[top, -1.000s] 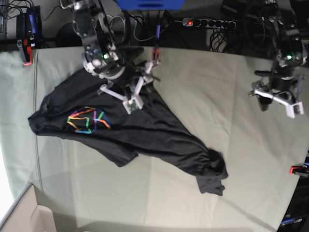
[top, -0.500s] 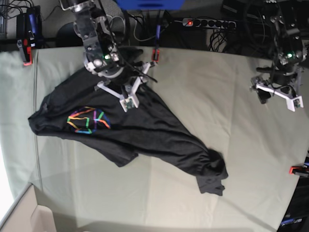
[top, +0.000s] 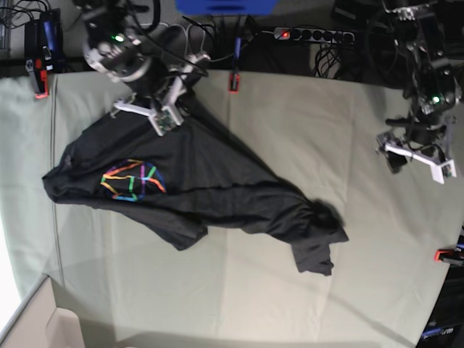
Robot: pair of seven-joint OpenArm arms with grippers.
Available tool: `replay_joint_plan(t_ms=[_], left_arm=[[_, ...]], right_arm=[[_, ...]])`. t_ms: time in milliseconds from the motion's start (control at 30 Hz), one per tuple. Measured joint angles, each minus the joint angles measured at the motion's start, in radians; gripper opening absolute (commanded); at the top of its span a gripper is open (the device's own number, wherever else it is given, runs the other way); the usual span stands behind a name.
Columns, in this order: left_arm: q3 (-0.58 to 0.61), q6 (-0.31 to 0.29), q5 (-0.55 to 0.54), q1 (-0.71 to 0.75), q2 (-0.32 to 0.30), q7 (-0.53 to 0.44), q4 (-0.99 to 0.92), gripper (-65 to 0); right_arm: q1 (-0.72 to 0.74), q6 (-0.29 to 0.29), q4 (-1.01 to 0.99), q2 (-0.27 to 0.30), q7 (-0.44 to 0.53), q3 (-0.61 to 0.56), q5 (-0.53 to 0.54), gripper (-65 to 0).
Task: Layout the t-shirt on the table in an organized manner, then fold the t-shirt properly
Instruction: 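Grasp the shirt edge near the print with the right gripper, then grasp the bunched sleeve with the left gripper and pull it outward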
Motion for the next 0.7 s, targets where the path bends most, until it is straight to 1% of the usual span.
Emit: replay_joint_plan(t_ms=[67, 133, 233, 367, 433, 567, 700], left_arm=[[0.0, 0.0, 0.0, -0.013, 0.0, 0.0, 0.0, -18.3], [-0.002, 0.001, 0.003, -0.027, 0.013, -0.002, -0.007, -18.3], [0.001, -0.007, 0.006, -0.082, 0.041, 0.001, -0.056, -18.3], [0.006, -0.002, 0.005, -0.18, 0.047, -0.005, -0.124, -18.3], [0.05, 0.01, 0.021, -0.216, 0.047, -0.006, -0.153, -18.3], [0.149, -0.002, 0.009, -0.278, 0.065, -0.001, -0.198, -18.3], [0.199, 0.005, 0.008, -0.359, 0.059, -0.007, -0.307, -18.3]], right_arm=[[-0.016, 0.0, 0.006, 0.023, -0.011, 0.007, -0.006, -65.0], [-0.024, 0.0, 0.002, 0.044, -0.015, 0.007, -0.005, -65.0], [-0.023, 0.001, 0.0, 0.047, -0.018, 0.011, -0.006, -65.0], [-0.023, 0.0, 0.0, 0.046, -0.016, 0.011, -0.006, -65.0], [-0.024, 0.0, 0.0, 0.043, -0.016, 0.011, -0.006, -65.0], [-0.022, 0.001, 0.0, 0.041, -0.019, 0.009, -0.006, -65.0], [-0.023, 0.0, 0.0, 0.043, -0.023, 0.01, -0.006, -65.0]])
